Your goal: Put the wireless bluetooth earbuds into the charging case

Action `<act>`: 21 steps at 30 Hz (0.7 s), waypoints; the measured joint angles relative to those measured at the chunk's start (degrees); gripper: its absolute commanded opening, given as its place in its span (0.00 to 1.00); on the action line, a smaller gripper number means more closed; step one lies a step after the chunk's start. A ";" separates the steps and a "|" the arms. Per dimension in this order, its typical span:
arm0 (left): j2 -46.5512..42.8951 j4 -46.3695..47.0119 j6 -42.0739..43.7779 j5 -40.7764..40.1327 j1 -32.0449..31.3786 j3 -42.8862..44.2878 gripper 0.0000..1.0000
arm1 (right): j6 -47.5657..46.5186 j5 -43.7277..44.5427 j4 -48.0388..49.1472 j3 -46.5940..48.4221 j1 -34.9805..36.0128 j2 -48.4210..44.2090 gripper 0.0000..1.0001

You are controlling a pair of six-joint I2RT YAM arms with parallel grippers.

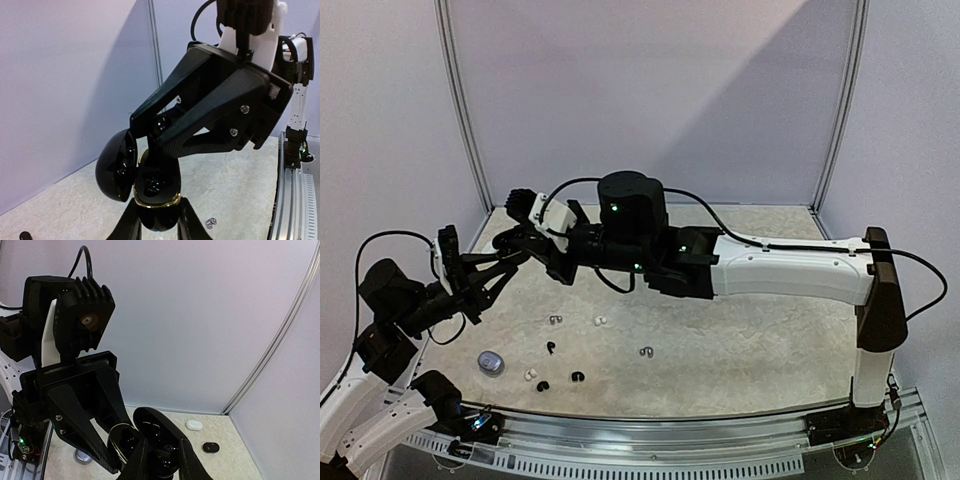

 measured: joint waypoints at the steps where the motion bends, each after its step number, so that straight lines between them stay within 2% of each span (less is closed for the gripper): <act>1: 0.00 -0.04 0.04 -0.02 0.00 0.00 0.00 | 0.11 0.04 -0.63 0.42 0.02 0.09 0.15; 6: -0.13 -0.35 1.60 -0.28 -0.04 0.00 0.00 | 0.20 -0.02 -4.17 2.10 0.00 0.13 0.07; 21: -0.26 -1.14 7.76 1.09 -0.13 -1.33 0.00 | 2.43 -1.38 -21.29 10.88 0.00 0.15 0.00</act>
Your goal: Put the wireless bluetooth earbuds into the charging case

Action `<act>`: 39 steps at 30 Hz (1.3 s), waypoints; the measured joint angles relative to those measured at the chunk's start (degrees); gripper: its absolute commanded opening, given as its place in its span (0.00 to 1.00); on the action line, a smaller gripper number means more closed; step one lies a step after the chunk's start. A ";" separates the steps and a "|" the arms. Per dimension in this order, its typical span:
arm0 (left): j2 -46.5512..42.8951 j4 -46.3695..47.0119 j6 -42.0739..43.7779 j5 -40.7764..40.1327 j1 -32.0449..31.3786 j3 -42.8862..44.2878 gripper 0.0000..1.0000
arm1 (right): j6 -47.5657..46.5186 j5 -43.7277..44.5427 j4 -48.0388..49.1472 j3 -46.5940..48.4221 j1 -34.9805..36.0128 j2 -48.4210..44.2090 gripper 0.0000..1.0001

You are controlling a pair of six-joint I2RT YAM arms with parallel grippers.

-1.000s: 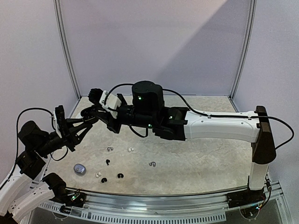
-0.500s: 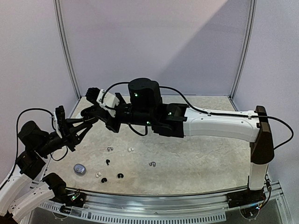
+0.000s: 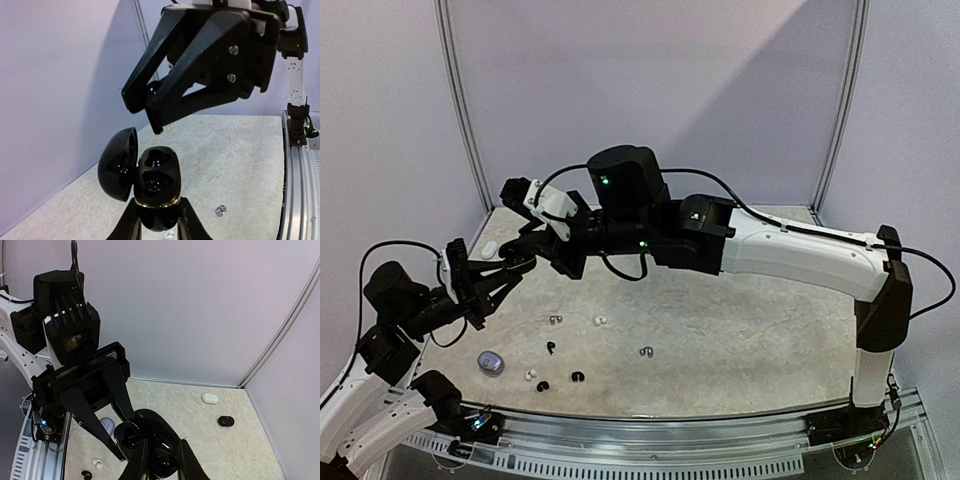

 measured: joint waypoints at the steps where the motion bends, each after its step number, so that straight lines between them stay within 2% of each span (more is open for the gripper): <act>1: 0.00 -0.13 0.31 -0.02 -0.02 -0.04 0.00 | 0.50 -0.11 -1.07 0.68 0.00 0.00 0.00; 14: 0.02 0.15 0.72 1.07 -1.57 -1.18 0.00 | 4.61 -1.38 -10.34 4.04 0.09 -0.02 0.00; 31: 0.07 2.08 -2.36 3.34 -2.82 -2.82 0.00 | 4.81 -0.70 -8.74 1.66 0.70 -0.09 0.00; 39: 0.07 3.52 -8.00 3.61 -2.84 -2.82 0.00 | 3.13 1.16 -7.54 1.36 0.70 -0.09 0.00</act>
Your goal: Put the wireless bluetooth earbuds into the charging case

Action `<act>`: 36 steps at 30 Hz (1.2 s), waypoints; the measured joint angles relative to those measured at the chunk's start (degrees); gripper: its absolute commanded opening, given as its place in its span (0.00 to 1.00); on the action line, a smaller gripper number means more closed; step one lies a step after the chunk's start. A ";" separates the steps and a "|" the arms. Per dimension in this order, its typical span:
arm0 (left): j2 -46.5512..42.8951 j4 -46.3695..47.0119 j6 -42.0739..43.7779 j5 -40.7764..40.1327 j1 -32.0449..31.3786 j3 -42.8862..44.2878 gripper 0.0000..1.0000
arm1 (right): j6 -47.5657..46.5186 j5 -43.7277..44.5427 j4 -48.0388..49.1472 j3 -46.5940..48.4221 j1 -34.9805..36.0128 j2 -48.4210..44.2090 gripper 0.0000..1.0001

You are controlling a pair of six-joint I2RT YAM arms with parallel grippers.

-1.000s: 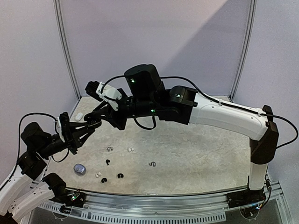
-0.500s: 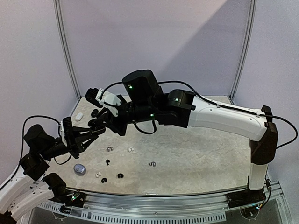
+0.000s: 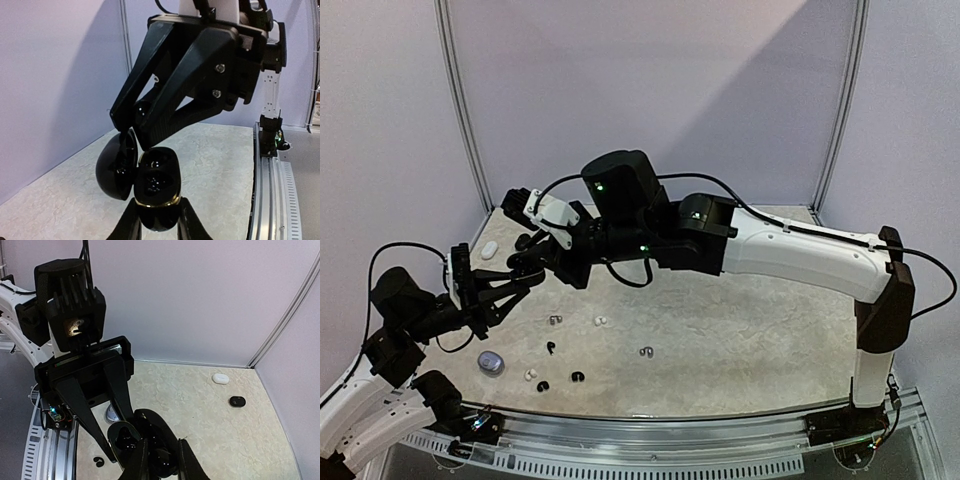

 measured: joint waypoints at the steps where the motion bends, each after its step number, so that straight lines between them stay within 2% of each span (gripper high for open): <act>1: 0.00 0.13 -0.46 0.13 0.00 0.00 0.00 | -0.13 0.17 0.02 0.00 0.02 0.00 0.00; 17: -0.39 0.59 -3.82 0.48 0.00 0.00 0.00 | -2.38 1.75 0.42 -0.42 0.02 0.00 0.00; 36: -0.37 0.55 -5.09 0.28 0.00 0.00 0.00 | -2.89 -1.99 1.31 -1.57 -0.11 -0.55 0.00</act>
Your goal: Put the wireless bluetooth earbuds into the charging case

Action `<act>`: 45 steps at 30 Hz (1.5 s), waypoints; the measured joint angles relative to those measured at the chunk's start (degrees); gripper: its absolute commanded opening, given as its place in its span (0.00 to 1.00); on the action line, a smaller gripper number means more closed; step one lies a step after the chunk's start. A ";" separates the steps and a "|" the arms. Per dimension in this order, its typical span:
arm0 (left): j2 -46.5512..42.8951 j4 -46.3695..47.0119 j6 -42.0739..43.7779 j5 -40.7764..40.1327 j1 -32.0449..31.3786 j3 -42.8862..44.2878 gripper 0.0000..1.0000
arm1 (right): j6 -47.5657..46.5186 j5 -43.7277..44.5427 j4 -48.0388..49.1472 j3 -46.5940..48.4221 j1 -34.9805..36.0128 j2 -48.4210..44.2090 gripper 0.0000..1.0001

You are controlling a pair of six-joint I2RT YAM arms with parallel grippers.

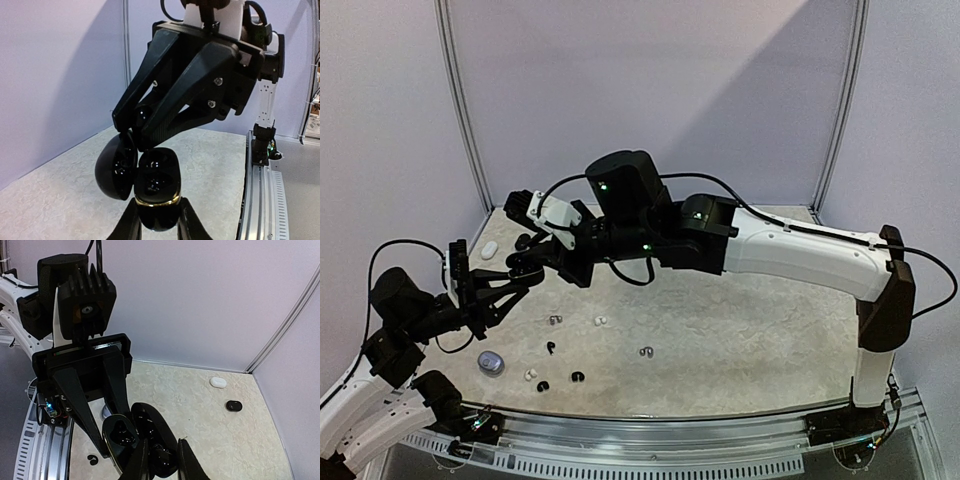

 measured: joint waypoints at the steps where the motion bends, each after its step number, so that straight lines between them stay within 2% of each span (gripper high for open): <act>1: 0.00 0.02 0.00 0.00 0.00 0.00 0.00 | 0.00 -0.17 0.11 -0.04 -0.02 0.00 0.00; 21: 0.00 -0.04 -1.05 -0.50 -0.09 0.00 0.00 | -1.01 -2.54 2.69 -2.27 -0.59 -0.81 0.00; 31: 0.07 0.37 -1.42 -3.89 -0.09 0.00 0.00 | -1.05 -4.74 2.69 -2.80 -0.13 -1.27 0.00; 45: 0.15 1.33 0.74 -2.01 -0.09 0.02 0.00 | -1.05 -3.54 1.33 -2.60 0.13 -1.14 0.00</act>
